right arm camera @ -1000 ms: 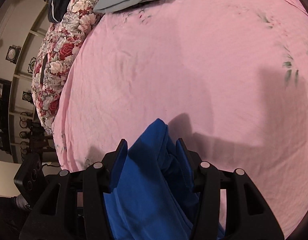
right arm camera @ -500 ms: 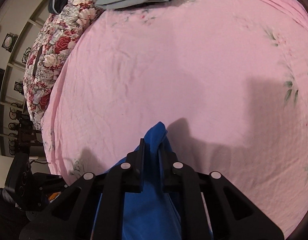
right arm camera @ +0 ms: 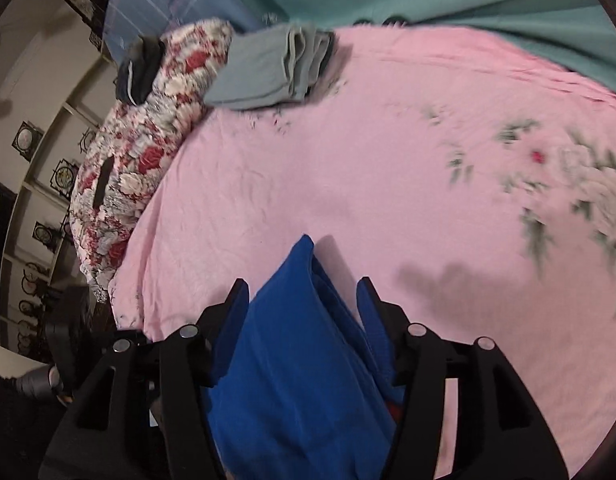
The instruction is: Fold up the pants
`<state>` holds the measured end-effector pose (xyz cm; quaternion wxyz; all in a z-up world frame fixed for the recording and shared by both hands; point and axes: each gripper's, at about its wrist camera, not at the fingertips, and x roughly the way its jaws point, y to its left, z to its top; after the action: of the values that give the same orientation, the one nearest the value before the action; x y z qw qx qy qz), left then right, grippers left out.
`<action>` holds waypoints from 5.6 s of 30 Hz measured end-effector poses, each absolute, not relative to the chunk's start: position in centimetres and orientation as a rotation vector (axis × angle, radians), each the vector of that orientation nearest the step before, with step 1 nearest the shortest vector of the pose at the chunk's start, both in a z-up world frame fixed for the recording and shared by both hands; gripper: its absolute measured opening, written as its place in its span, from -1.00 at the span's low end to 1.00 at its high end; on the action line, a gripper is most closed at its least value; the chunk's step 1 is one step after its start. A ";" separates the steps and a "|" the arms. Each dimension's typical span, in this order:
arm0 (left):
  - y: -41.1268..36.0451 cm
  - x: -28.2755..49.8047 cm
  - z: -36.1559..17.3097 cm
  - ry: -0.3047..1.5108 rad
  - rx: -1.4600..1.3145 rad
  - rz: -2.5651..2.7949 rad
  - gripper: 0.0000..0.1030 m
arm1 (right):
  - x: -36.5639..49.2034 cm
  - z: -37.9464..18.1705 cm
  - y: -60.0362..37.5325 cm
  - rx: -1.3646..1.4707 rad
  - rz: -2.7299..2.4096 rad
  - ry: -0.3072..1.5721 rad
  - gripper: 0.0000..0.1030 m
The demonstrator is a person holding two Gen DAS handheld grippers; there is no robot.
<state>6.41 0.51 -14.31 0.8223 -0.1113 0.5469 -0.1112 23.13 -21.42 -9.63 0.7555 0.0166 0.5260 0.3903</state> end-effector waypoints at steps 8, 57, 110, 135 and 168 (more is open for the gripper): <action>-6.0 8.8 -11.7 1.084 -0.064 -0.356 0.57 | 16.5 -10.7 -27.4 0.142 0.753 1.160 0.10; -11.0 9.8 -16.2 1.195 0.115 -0.405 0.81 | 16.3 -19.6 -32.6 0.441 0.563 1.287 0.23; 1.0 13.1 -19.7 1.431 -0.352 -0.596 0.44 | 14.5 -19.9 -29.0 0.314 0.383 1.208 -0.03; -3.9 9.8 -19.3 1.381 -0.287 -0.421 0.81 | 14.8 -20.2 -29.3 0.294 0.485 1.210 -0.02; -4.7 8.9 -17.5 1.335 -0.156 -0.342 0.04 | 14.5 -19.9 -29.1 0.260 0.478 1.182 -0.05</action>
<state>8.93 -4.66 -17.49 0.7692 -0.0720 0.6151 -0.1575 14.51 -29.07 -19.88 0.7957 0.1209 0.5504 0.2223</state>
